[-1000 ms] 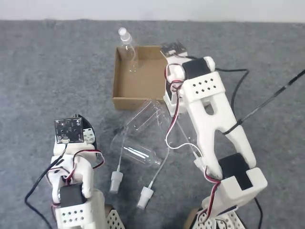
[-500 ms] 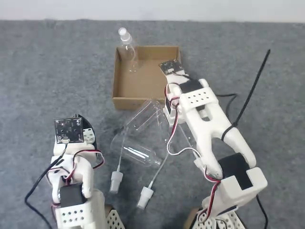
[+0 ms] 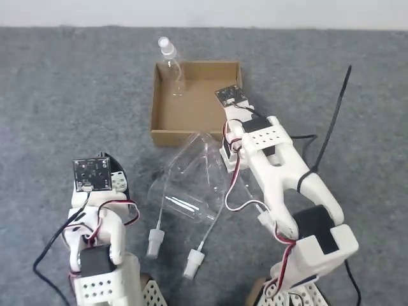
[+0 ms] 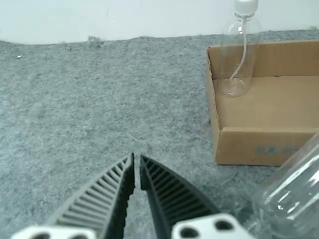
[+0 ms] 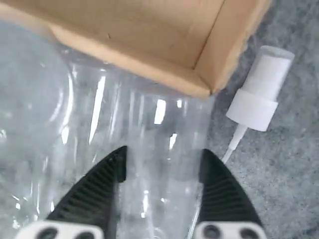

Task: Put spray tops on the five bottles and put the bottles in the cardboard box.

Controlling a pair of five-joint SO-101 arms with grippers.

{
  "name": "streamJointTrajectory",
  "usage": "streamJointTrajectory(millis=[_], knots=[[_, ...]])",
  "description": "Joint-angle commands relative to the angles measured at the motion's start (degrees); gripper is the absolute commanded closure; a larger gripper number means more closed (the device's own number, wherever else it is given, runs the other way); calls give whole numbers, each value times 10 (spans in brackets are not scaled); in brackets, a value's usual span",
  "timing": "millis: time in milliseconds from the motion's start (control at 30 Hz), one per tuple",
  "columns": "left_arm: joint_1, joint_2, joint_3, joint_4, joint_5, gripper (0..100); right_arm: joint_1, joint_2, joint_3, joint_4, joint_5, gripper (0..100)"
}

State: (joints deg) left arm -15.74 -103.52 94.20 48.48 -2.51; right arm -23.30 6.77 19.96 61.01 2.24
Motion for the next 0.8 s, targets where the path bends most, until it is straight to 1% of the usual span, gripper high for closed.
streamJointTrajectory(millis=[0, 67, 200, 333, 433, 767], knots=[[-4, -12, -1, -2, -5, 988, 11, -52, -16, -9, 6, 992], [-4, -12, -1, -2, -5, 988, 14, -65, -21, -6, 4, 992], [-4, -12, -1, -2, -5, 988, 21, -96, -52, 43, -9, 992], [-4, -12, -1, -2, -5, 988, 21, -122, -89, 89, -76, 992], [-4, -12, -1, -2, -5, 988, 22, -134, -110, 100, -130, 992], [-4, -12, -1, -2, -5, 988, 92, -151, -136, 98, -313, 992]])
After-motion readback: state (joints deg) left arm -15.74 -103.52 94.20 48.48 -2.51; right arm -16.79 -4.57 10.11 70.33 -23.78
